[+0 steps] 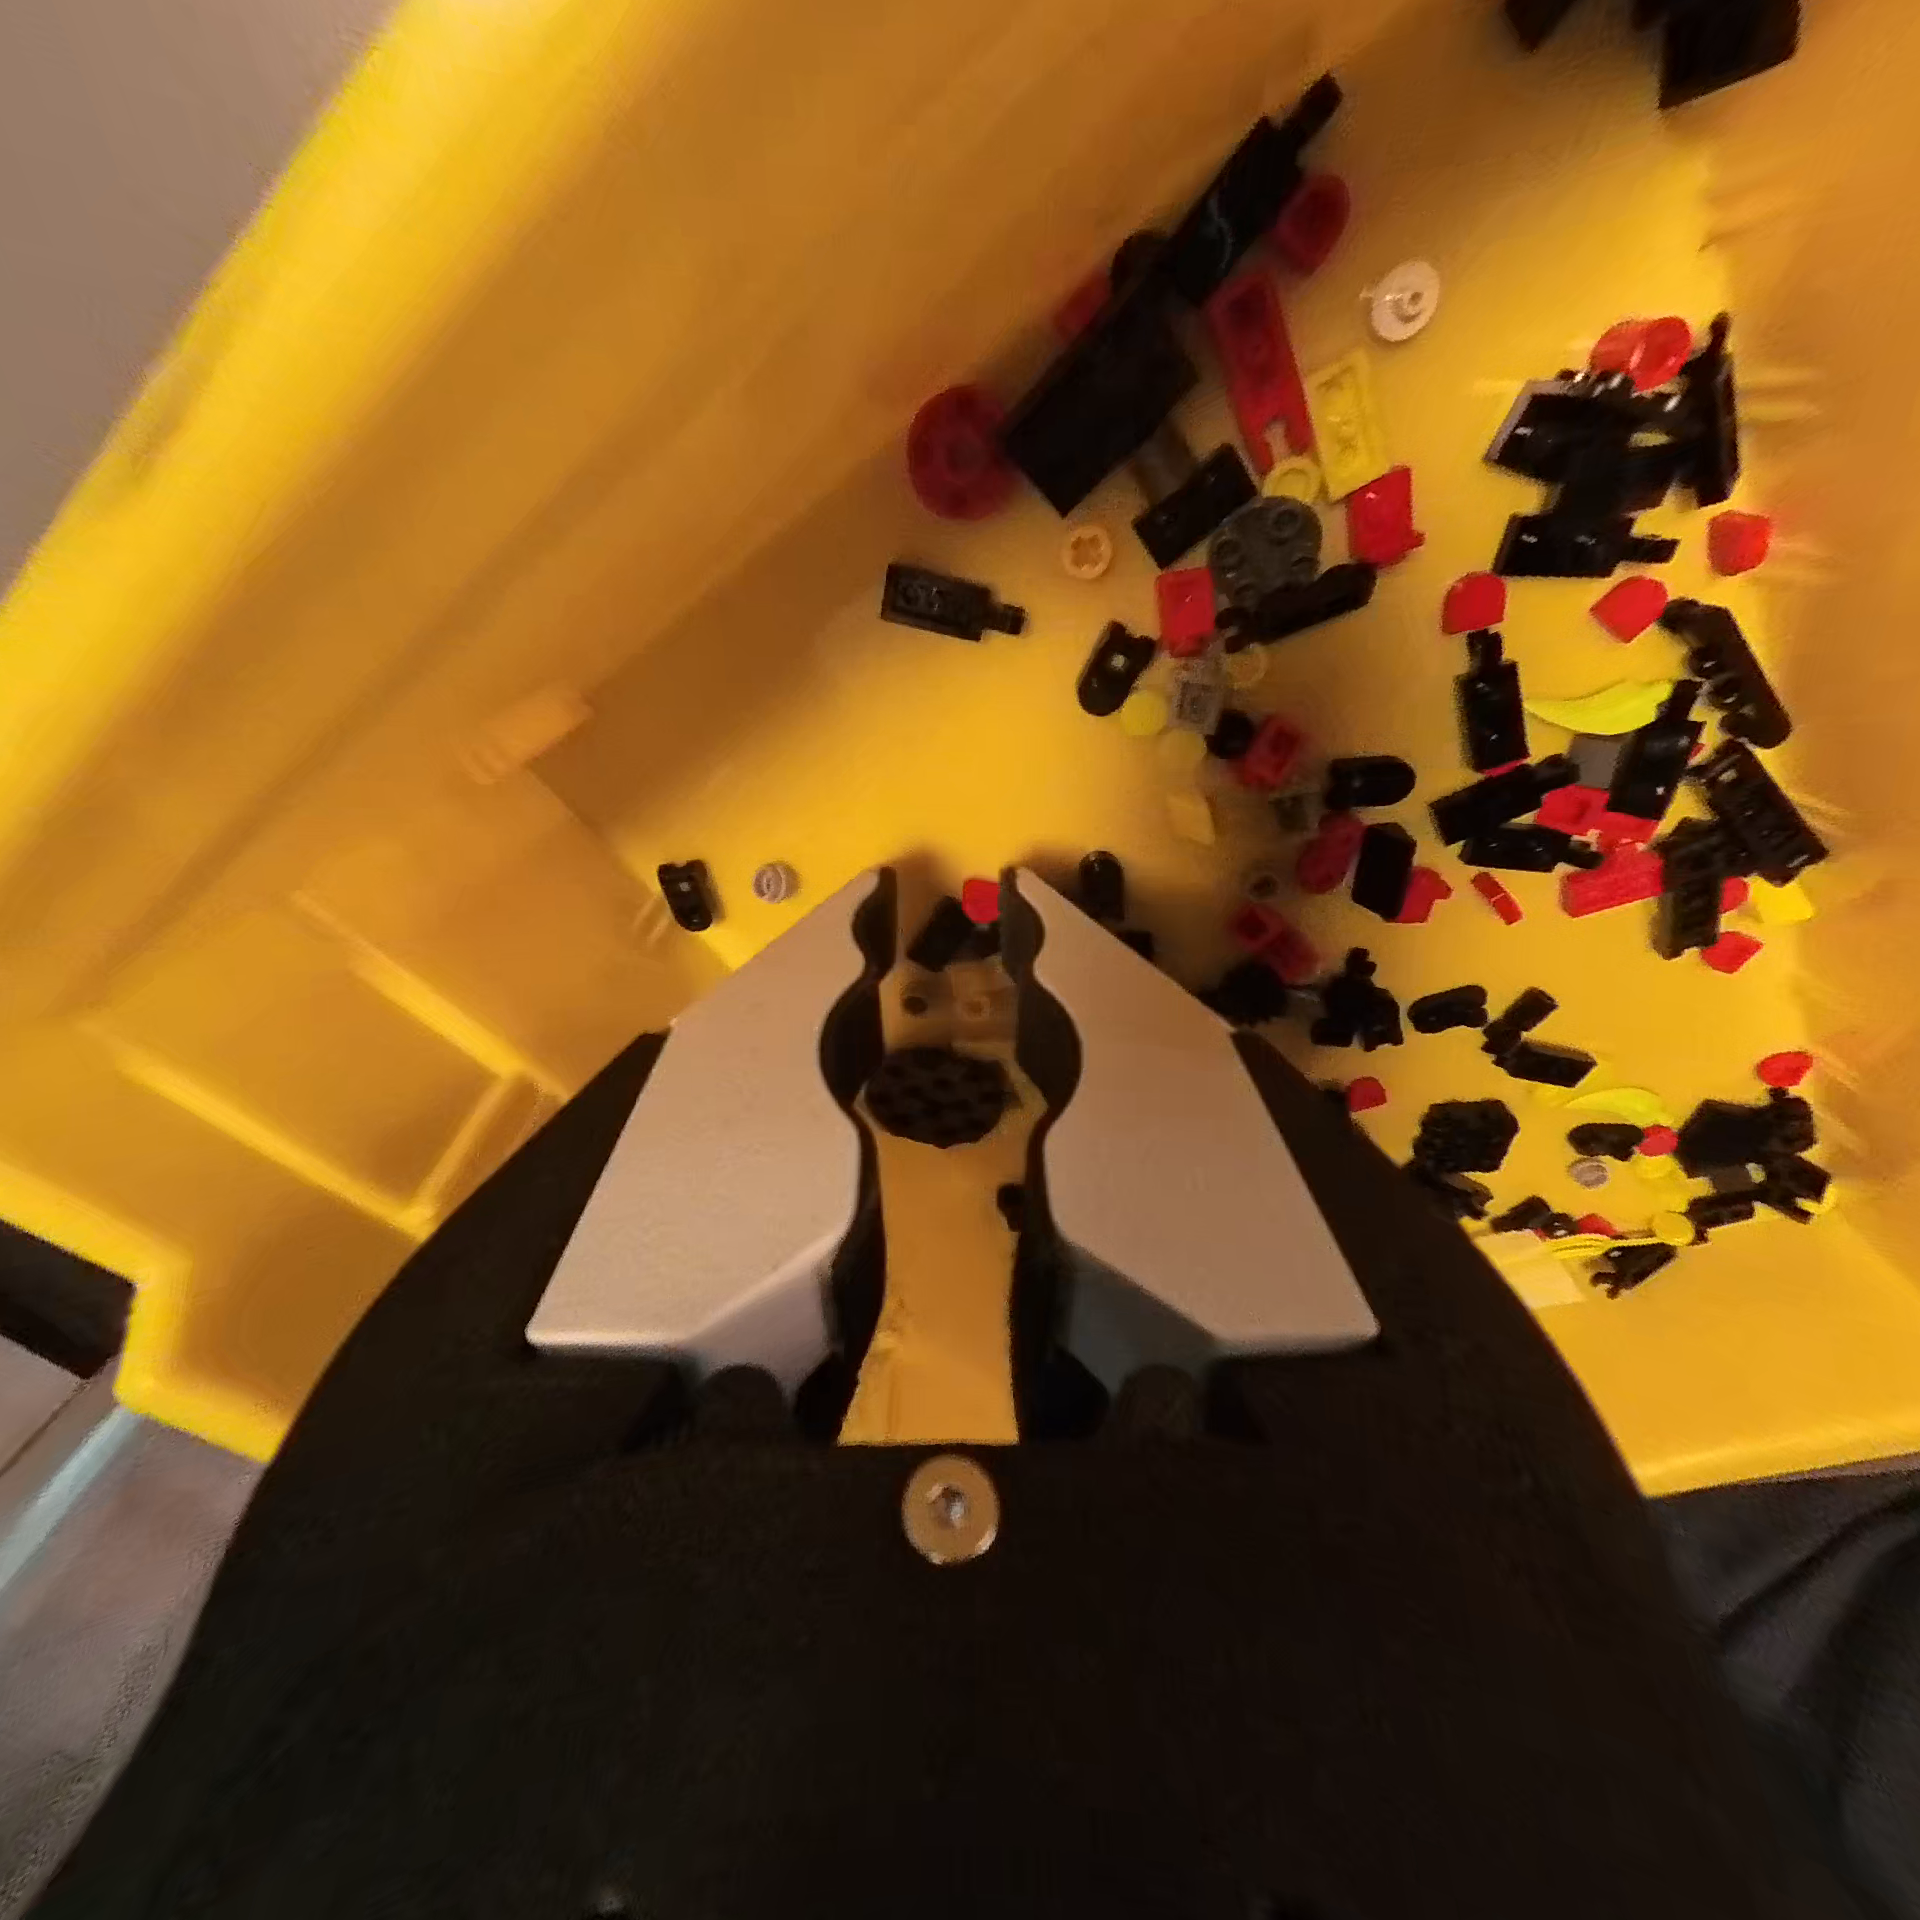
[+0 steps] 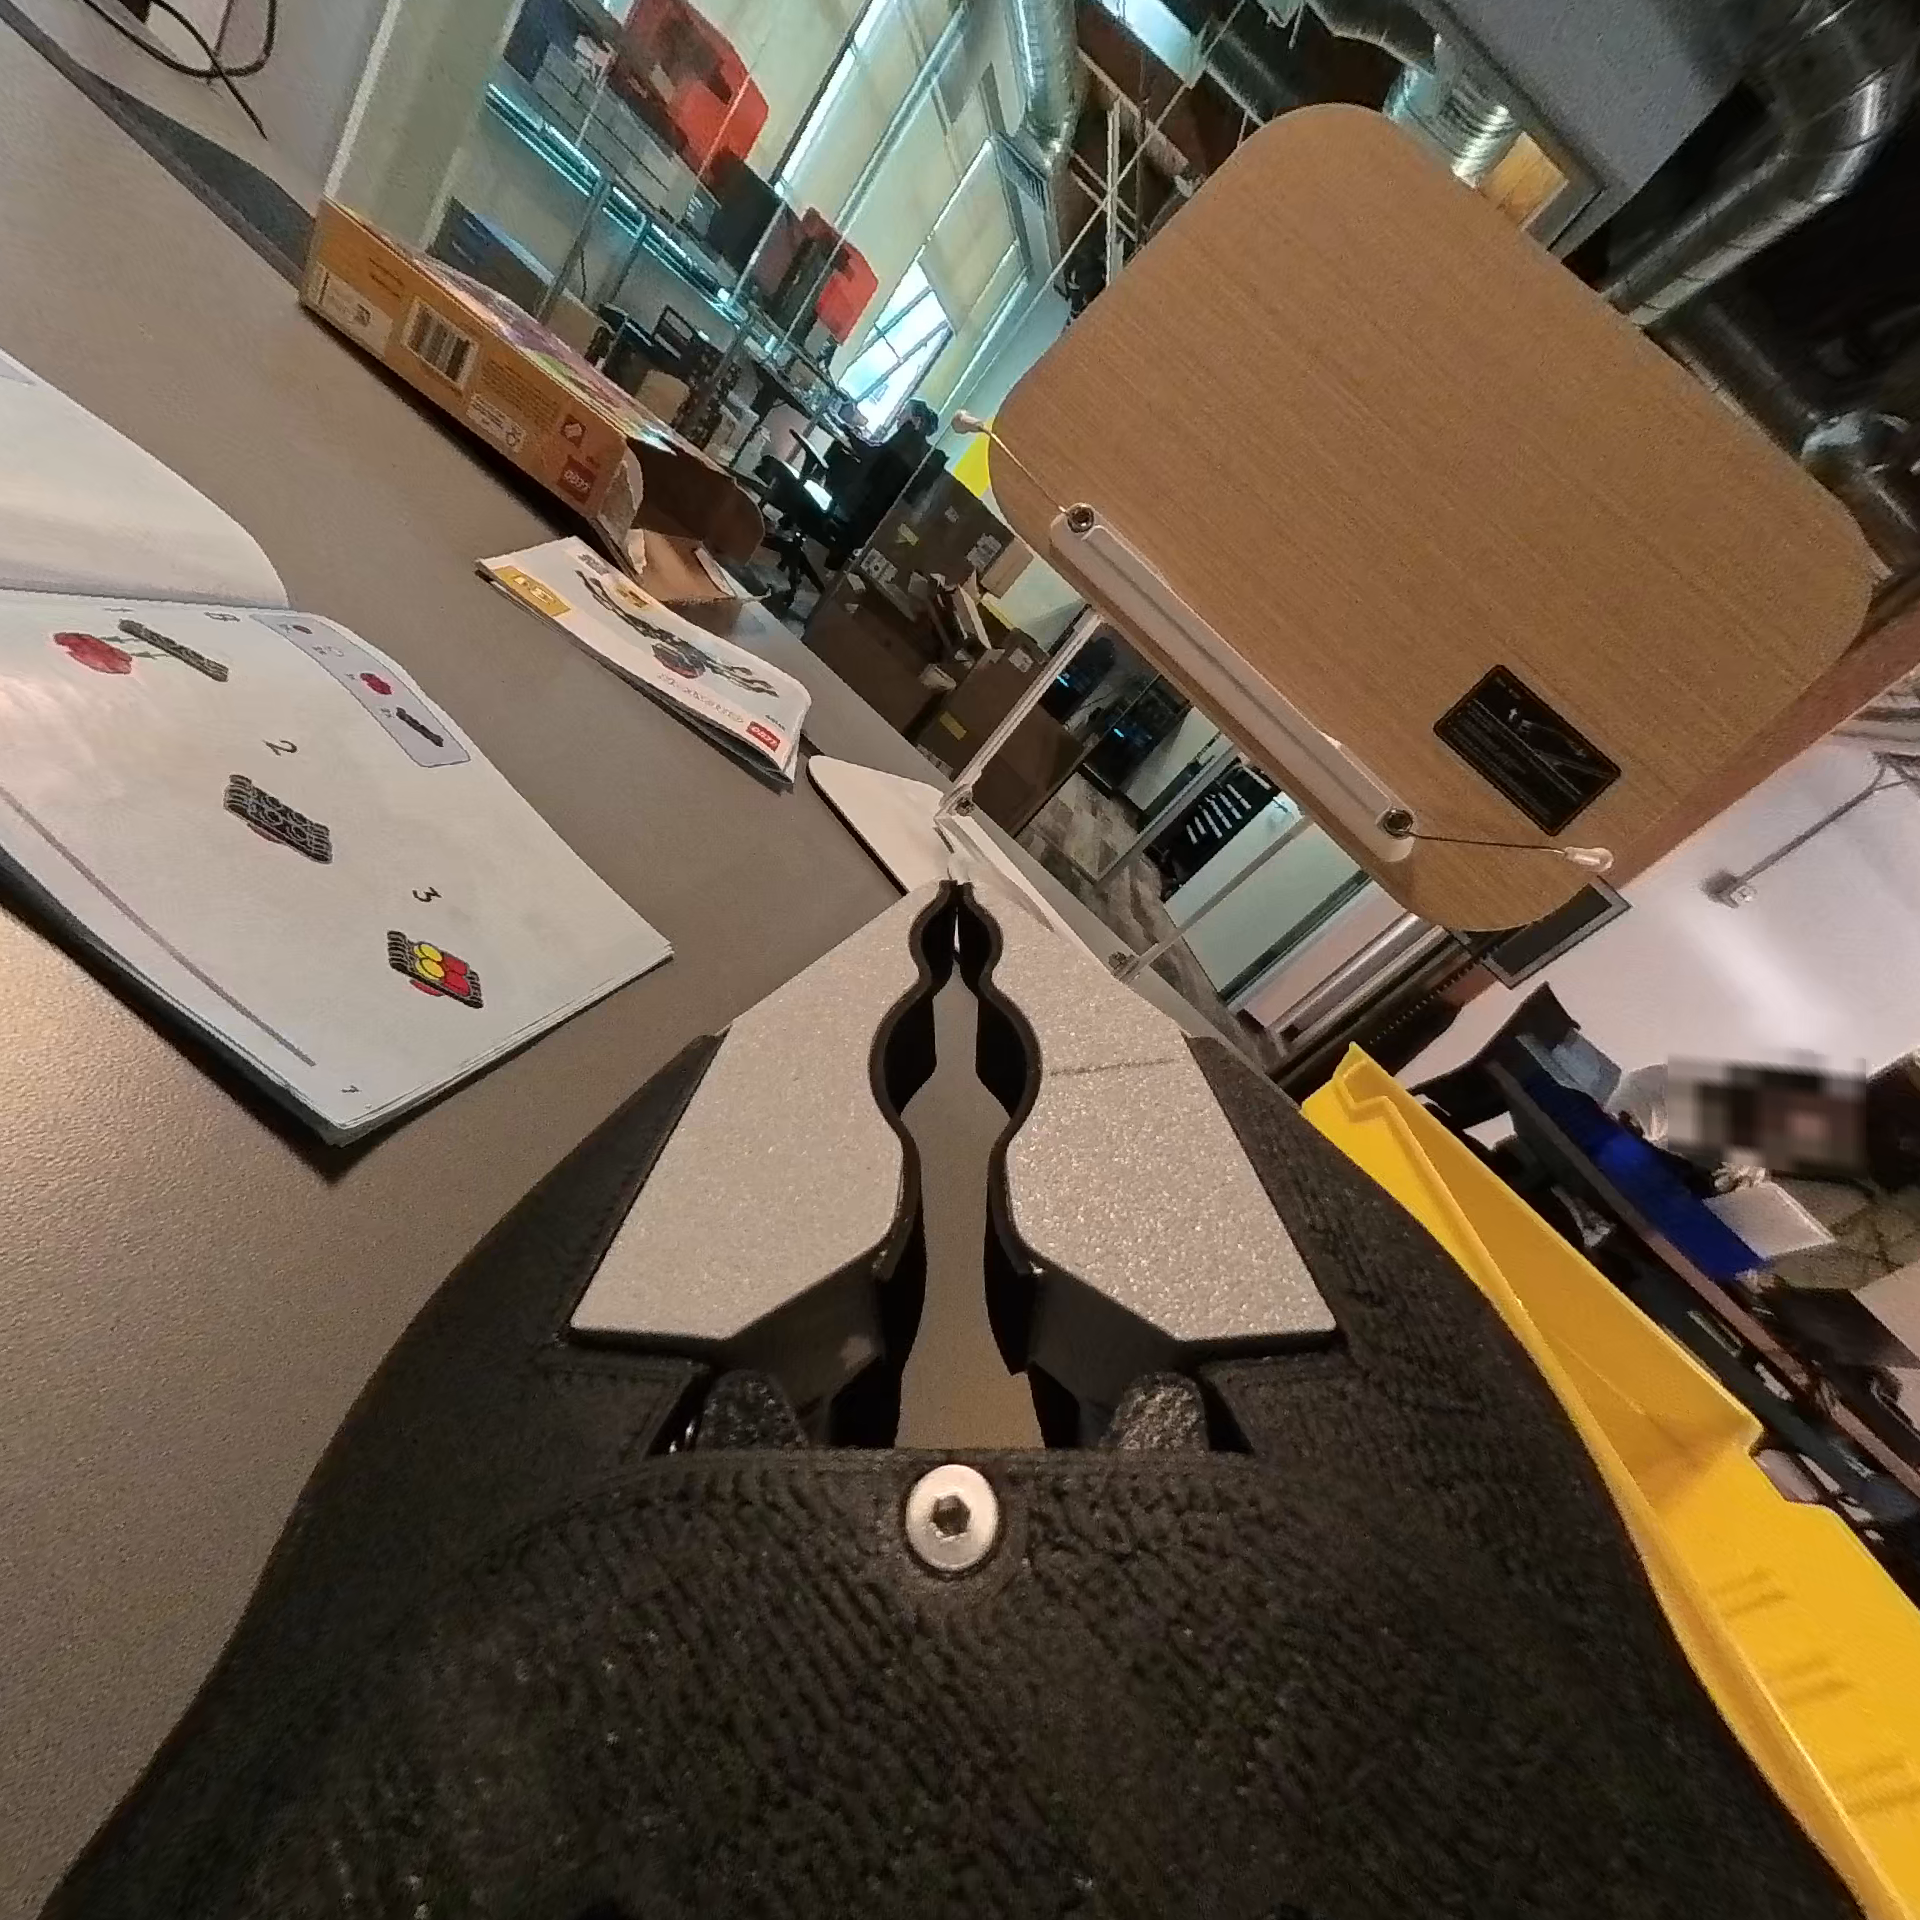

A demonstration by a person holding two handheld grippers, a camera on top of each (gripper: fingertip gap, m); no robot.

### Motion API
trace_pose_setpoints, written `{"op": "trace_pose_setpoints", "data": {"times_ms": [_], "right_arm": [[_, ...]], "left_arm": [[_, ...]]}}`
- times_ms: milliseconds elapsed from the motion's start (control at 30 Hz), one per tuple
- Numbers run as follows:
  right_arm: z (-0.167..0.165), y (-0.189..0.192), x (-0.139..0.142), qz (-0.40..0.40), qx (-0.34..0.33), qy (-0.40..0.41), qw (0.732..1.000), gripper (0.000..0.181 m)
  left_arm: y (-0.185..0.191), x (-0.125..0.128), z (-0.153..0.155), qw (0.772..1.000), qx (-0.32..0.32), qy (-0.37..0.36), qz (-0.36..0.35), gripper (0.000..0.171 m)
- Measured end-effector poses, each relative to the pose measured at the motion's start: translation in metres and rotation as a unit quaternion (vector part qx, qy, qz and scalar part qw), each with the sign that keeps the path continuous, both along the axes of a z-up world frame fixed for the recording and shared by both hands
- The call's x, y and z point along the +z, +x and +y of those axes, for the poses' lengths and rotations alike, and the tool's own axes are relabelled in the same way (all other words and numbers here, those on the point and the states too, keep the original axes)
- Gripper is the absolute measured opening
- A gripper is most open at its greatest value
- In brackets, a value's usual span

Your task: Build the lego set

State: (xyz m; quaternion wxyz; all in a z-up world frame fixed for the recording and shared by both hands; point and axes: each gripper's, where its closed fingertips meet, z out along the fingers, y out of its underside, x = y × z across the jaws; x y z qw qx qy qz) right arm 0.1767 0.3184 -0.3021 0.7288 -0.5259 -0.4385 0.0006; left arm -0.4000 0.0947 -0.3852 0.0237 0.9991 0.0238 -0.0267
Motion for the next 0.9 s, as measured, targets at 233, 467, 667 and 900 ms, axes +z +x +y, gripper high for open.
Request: {"op": "trace_pose_setpoints", "data": {"times_ms": [233,467,667,900], "right_arm": [[0.000,-0.001,-0.001,-0.001,0.001,-0.002,1.000,0.000],[-0.001,-0.002,-0.001,-0.004,0.003,-0.001,1.000,0.000],[-0.002,-0.004,0.000,-0.008,0.005,0.008,1.000,0.000],[-0.004,-0.006,0.001,-0.010,0.010,0.014,1.000,0.000]], "left_arm": [[0.005,-0.002,-0.002,1.000,0.011,0.004,-0.021,0.013],[0.006,-0.002,-0.007,1.000,-0.008,-0.006,-0.011,0.002],[0.046,0.097,0.073,0.958,-0.065,0.277,0.043,0.002],[0.337,0.169,0.064,0.827,-0.341,0.370,-0.252,0.002]]}}
